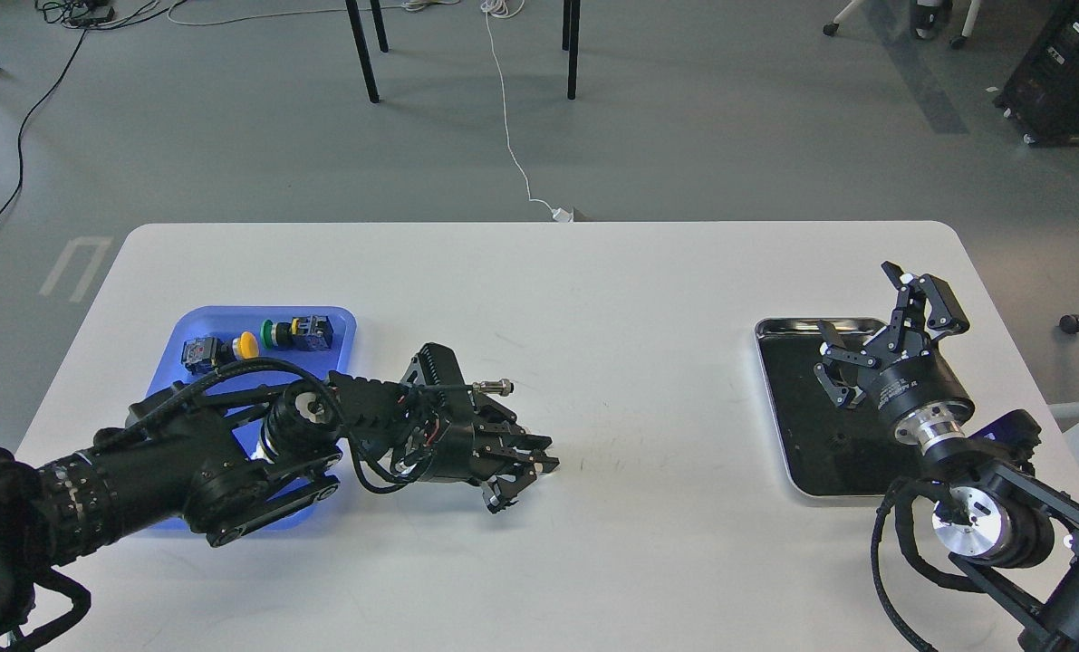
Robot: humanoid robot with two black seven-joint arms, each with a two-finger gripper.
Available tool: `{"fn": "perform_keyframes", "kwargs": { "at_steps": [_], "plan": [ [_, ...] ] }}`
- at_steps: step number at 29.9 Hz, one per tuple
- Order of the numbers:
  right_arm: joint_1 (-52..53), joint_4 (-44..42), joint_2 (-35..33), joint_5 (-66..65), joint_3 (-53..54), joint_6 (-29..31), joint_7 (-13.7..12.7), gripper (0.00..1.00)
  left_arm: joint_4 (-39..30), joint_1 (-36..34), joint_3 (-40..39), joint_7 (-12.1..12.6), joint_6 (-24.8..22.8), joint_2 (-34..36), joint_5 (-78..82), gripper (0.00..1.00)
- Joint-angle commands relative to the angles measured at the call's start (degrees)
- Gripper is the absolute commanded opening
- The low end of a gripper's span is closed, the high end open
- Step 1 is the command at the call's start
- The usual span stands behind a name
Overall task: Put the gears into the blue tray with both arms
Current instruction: 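Carry the gear into the blue tray and open the left gripper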
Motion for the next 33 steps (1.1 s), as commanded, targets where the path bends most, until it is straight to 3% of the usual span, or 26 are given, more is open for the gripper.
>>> {"fn": "perform_keyframes", "kwargs": {
  "at_steps": [1, 9, 14, 23, 33],
  "plan": [
    [0.00, -0.08, 0.01, 0.00, 0.00, 0.00, 0.00, 0.98, 0.13, -0.12, -0.03, 0.02, -0.07, 0.17, 0.03, 0.09],
    [0.00, -0.08, 0.01, 0.00, 0.00, 0.00, 0.00, 0.98, -3.37, -3.36, -4.68, 0.02, -0.86, 3.94, 0.03, 0.10],
    [0.00, 0.00, 0.10, -0.17, -0.18, 0.09, 0.00, 0.98, -7.51, -5.57, -4.95, 0.02, -2.35, 14.21, -4.37, 0.11],
    [0.52, -0.26, 0.19, -0.52, -0.61, 0.09, 0.00, 0.98, -7.69, -3.73, -4.33, 0.02, -2.35, 32.59, -3.69, 0.11],
    [0.70, -0.35, 1.86, -0.61, -1.32, 0.09, 0.00, 0.98, -4.80, 0.23, -4.77, 0.02, -2.53, 35.50, -2.89, 0.12]
  ]
}}
